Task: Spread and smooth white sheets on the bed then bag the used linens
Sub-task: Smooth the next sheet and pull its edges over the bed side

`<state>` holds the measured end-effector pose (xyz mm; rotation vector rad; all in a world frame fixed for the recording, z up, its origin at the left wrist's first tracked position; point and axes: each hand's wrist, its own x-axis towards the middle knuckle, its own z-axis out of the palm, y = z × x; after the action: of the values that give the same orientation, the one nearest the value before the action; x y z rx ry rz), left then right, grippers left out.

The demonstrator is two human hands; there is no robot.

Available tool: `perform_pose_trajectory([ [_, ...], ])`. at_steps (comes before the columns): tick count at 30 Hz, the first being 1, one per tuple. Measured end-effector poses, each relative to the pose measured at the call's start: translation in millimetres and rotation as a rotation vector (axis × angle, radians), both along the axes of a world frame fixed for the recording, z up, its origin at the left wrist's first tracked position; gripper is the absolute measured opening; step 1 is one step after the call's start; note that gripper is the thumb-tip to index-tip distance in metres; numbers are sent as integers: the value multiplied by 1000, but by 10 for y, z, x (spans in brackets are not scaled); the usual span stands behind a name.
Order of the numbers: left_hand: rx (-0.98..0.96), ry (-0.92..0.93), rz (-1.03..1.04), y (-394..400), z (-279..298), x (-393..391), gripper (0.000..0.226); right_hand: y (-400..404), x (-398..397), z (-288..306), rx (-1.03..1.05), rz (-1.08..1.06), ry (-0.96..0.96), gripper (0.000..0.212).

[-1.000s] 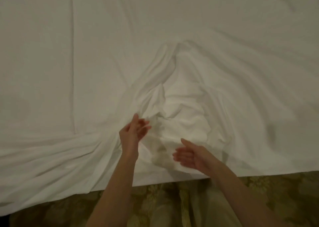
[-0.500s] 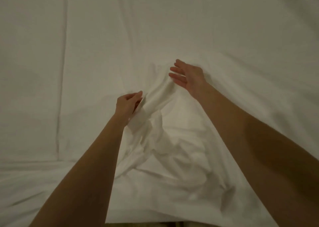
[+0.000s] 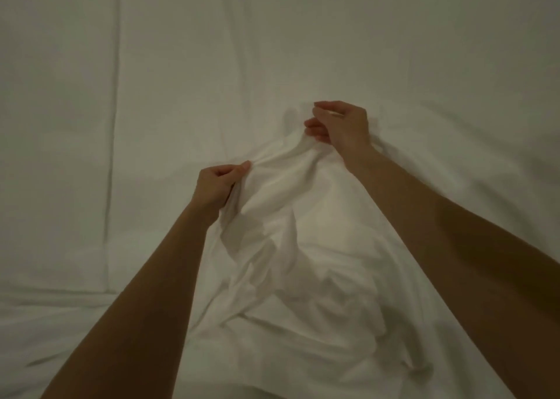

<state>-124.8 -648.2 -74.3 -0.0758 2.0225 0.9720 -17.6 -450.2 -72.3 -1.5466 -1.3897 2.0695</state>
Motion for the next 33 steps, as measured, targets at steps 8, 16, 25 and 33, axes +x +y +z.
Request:
perform_pose_trajectory([
  [8, 78, -129, -19, 104, 100, -673, 22, -91, -425, -38, 262, 453, -185, 23],
  [16, 46, 135, -265, 899, 119, -1300, 14, 126, -673, -77, 812, 693, -547, 39],
  [25, -59, -78, -379, 173, -46, -1362, 68, 216, -631, -243, 992, 746, -685, 38],
  [33, -43, -423, -399, -702, 63, -1384, 96, -51, -910, -216, 1025, 750, -710, 37],
])
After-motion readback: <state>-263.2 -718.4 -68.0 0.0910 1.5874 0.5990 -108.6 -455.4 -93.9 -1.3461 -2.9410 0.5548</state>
